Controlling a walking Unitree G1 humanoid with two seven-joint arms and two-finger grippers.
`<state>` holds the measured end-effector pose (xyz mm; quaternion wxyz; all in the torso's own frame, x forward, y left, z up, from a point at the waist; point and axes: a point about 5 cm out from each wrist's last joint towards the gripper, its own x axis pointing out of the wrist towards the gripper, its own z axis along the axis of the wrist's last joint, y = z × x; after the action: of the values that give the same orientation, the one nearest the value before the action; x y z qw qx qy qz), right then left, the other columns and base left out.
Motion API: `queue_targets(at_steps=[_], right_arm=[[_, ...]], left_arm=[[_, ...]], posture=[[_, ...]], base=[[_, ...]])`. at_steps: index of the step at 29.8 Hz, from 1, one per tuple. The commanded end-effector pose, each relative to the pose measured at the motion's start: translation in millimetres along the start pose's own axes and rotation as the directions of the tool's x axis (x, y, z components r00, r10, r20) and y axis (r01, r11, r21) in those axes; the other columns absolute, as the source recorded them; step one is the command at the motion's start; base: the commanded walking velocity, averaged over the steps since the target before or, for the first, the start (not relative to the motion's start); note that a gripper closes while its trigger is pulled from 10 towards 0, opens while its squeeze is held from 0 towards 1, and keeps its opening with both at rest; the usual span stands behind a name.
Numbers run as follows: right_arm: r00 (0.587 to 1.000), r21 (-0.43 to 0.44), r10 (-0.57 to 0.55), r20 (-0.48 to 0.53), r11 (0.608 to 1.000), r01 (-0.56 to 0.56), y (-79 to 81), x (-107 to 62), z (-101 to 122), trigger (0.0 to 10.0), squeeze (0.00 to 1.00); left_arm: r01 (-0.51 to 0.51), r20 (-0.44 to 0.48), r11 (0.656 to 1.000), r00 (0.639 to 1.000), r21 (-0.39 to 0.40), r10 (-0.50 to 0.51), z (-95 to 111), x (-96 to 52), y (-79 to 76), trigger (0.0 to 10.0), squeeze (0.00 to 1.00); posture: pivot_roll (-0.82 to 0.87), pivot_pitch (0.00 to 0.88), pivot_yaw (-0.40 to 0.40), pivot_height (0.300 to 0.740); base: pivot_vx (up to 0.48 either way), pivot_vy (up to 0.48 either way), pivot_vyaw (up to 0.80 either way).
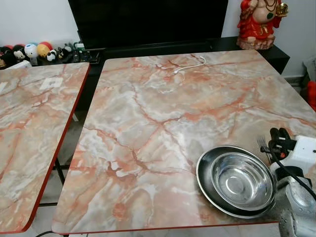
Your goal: Setting the table
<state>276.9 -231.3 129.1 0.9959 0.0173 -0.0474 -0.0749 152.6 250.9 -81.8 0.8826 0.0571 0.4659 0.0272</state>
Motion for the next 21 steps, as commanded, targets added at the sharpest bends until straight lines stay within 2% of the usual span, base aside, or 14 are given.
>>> queue_targets(at_steps=[1, 4, 7, 10, 18, 21], right_arm=[[0.999, 0.003, 0.041, 0.033, 0.999, -0.041, 11.5, 2.0, 6, 10.0, 0.0], [0.986, 0.005, 0.161, 0.054, 0.987, -0.161, 38.6, 3.5, 6, 10.0, 0.0], [0.983, 0.016, 0.173, 0.054, 0.985, -0.174, 42.7, 3.7, 6, 10.0, 0.0], [0.982, 0.04, 0.181, 0.056, 0.982, -0.183, 47.8, 6.1, 5, 10.0, 0.0], [0.989, 0.076, 0.133, 0.069, 0.987, -0.138, 48.9, 9.6, 6, 10.0, 0.0], [0.984, 0.062, 0.165, 0.07, 0.984, -0.17, 61.6, 8.9, 5, 10.0, 0.0]], left_arm=[[-0.013, -0.027, 1.0, 1.0, -0.007, 0.012, -8, -2.3, 4.4, 10.0, 0.0], [-0.01, -0.031, 1.0, 0.999, -0.009, 0.009, -9, -2.4, 3.8, 10.0, 0.0], [-0.01, -0.032, 1.0, 0.999, -0.008, 0.01, -9, -2.4, 3.6, 10.0, 0.0], [-0.011, -0.034, 1.0, 0.999, -0.008, 0.011, -10, -2.5, 3.4, 10.0, 0.0], [-0.008, -0.037, 1.0, 0.999, -0.004, 0.008, -10, -2.7, 3.1, 10.0, 0.0], [-0.007, -0.038, 1.0, 0.999, -0.002, 0.007, -11, -2.7, 2.7, 10.0, 0.0]], posture=[[-0.12, 0.025, 0.058, 0.74], [-0.12, 0.017, 0.051, 0.74], [-0.12, 0.013, 0.048, 0.74], [-0.11, 0.003, 0.043, 0.74], [-0.11, 0.0, 0.04, 0.74], [-0.1, 0.0, 0.035, 0.74]], base=[[0.0, 0.0, 0.0], [0.0, 0.212, 0.7], [0.0, 0.384, 0.8], [0.0, 0.475, 0.0], [0.0, 0.48, 0.0], [0.0, 0.48, 0.0]])
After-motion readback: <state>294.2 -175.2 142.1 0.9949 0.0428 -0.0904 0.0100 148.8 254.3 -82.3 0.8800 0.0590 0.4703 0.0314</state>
